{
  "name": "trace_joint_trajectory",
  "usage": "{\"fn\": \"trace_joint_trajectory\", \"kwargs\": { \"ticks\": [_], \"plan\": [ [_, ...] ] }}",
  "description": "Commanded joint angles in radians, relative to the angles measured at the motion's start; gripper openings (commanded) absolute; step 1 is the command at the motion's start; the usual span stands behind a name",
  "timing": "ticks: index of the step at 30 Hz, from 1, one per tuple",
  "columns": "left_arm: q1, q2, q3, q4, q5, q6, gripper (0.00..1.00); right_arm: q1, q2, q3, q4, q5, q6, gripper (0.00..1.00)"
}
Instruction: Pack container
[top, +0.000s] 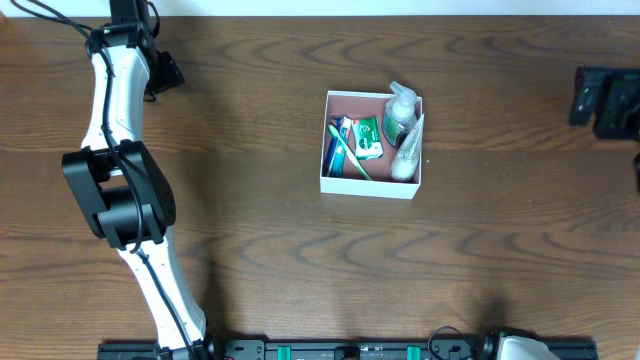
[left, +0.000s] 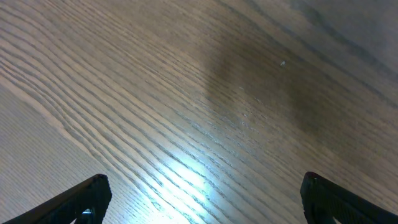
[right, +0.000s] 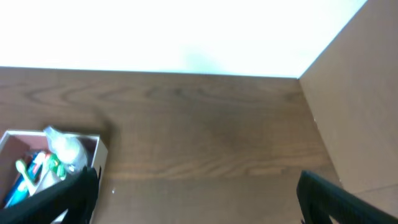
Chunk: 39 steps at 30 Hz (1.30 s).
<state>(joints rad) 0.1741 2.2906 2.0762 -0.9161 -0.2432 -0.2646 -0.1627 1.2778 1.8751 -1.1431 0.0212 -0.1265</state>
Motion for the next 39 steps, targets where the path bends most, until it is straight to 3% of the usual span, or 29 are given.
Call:
{"fn": "trace_joint_trajectory", "kwargs": {
  "ticks": [1, 12, 22, 33, 39],
  "plan": [
    [0.002, -0.039, 0.020, -0.003, -0.013, -0.002, 0.98, -0.007, -0.116, -0.229, 0.124, -0.003, -0.039, 0.99],
    [0.002, -0.039, 0.020, -0.003, -0.013, -0.002, 0.98, -0.006, -0.533, -0.975, 0.683, -0.056, -0.035, 0.99],
    [0.002, -0.039, 0.021, -0.003, -0.013, -0.002, 0.98, 0.016, -0.841, -1.444, 1.016, -0.056, -0.024, 0.99],
    [0.002, -0.039, 0.020, -0.003, -0.013, -0.002, 0.98, 0.033, -1.138, -1.736, 1.122, -0.056, 0.082, 0.99],
    [0.002, -0.039, 0.020, -0.003, -0.013, -0.002, 0.98, 0.033, -1.205, -1.823, 1.183, -0.056, 0.082, 0.99]
  ]
}}
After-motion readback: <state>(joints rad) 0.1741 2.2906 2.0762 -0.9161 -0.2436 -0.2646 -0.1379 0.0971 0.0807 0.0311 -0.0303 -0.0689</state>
